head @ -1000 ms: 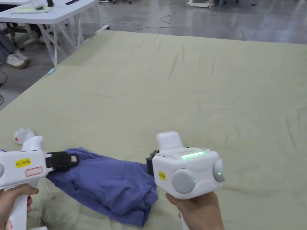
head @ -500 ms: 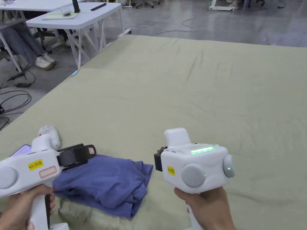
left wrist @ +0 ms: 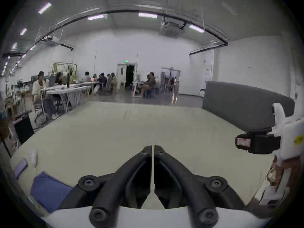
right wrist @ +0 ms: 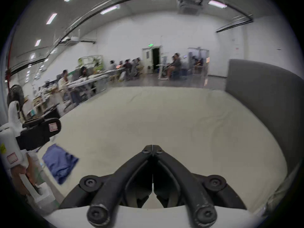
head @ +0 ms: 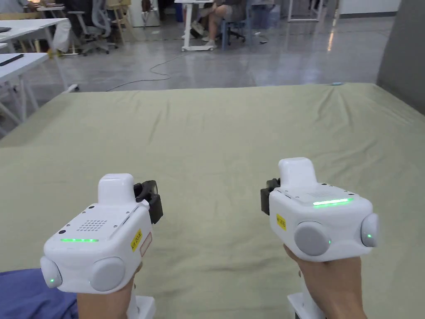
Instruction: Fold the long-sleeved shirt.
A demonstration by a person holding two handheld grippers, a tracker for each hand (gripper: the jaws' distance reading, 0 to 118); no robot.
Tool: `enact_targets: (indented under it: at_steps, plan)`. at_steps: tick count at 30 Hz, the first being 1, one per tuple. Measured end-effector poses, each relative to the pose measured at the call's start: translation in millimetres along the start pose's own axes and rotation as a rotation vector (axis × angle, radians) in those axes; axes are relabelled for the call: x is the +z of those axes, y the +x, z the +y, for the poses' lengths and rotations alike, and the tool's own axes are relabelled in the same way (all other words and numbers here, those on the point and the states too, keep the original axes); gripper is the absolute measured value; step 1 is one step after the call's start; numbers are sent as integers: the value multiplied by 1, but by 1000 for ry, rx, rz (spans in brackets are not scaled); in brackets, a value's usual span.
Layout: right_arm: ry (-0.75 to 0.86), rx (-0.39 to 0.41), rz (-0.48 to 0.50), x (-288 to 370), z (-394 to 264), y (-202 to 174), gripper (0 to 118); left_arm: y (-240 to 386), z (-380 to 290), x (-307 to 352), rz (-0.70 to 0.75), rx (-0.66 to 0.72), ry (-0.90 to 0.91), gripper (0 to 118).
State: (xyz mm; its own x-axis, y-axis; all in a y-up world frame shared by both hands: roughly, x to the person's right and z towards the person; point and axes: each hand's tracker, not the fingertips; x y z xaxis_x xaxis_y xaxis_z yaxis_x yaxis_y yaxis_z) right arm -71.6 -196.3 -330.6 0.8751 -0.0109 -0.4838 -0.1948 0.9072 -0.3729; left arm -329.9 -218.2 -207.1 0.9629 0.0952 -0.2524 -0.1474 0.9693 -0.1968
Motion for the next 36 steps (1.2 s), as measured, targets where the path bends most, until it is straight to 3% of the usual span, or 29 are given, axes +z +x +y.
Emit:
enact_targets:
  at_steps: [4,9,12,14,20,21,27,34,35,36]
  plan:
    - [90,-43,-123,28,-9,48,0,39,-2,-8,15,-6,17,0]
    - [174,-19,-231,55,-28,72,0,56,-16,-4,90,-29,52,0]
    - [225,-35,-269,67,-43,80,0,63,-29,10,136,-127,126,0]
    - [257,-35,-278,73,-52,79,0,65,-42,18,112,-182,127,0]
    - [292,-44,-300,90,-80,70,0,68,-65,43,110,-126,117,0]
    - [284,-34,-292,87,-80,70,0,67,-65,47,103,-77,118,0]
    - [277,-25,-305,96,-73,67,0,67,-64,58,119,-155,137,0]
    - [289,-21,-282,103,-65,61,0,65,-60,70,122,-136,156,0]
    - [285,-8,-282,104,-64,59,5,64,-61,70,135,-140,154,2]
    - [284,10,-282,104,-65,57,24,63,-60,70,133,-138,150,13]
